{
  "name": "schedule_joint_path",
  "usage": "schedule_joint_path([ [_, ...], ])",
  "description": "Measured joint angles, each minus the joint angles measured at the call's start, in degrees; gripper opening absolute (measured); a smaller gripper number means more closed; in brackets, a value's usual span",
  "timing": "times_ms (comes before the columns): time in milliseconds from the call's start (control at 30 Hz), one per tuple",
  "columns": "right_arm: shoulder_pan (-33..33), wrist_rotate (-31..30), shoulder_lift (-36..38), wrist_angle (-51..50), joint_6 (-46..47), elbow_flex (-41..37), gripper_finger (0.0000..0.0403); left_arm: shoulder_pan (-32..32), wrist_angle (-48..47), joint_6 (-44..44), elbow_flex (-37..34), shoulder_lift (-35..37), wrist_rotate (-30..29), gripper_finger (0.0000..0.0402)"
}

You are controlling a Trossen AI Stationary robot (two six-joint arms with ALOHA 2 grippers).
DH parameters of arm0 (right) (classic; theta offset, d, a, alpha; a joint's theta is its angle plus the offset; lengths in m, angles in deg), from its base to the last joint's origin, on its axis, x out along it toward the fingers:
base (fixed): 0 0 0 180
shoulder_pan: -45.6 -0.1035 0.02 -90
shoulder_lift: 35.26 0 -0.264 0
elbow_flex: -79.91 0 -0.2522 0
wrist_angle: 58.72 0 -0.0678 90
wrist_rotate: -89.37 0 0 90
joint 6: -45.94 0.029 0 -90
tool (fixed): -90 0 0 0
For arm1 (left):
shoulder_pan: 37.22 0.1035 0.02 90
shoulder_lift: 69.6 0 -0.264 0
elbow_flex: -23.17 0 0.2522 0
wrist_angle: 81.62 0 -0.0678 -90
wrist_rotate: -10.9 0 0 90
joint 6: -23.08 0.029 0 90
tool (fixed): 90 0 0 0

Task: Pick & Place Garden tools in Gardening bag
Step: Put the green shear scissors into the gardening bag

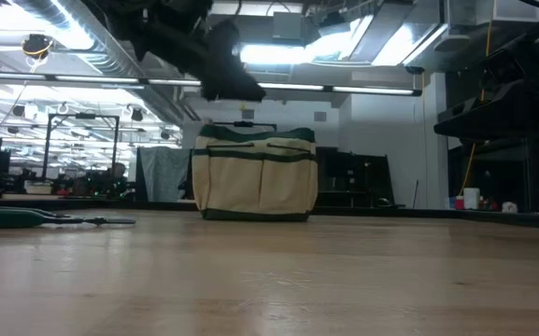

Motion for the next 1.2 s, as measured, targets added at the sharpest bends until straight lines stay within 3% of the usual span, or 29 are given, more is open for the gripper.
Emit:
schedule_joint_path([
  [433, -0.02, 0.0, 0.0, 0.0, 0.0, 0.0, 0.016, -0.02, -0.32, -3.99, 0.97, 9.96, 2.48, 0.0154],
  [733, -0.02, 0.0, 0.01, 0.0, 0.0, 0.0, 0.016, -0.21, -0.46, -10.11, 0.97, 10.75, 2.48, 0.0154],
  [967, 0.0, 0.0, 0.01, 0.0, 0.0, 0.0, 0.016, -3.82, -0.75, -11.42, 0.97, 11.2, 2.88, 0.0148],
  [1200, -0.01, 0.0, -0.01, 0.0, 0.0, 0.0, 0.016, -5.51, -15.43, -9.38, 0.97, 18.93, 7.1, 0.0148],
])
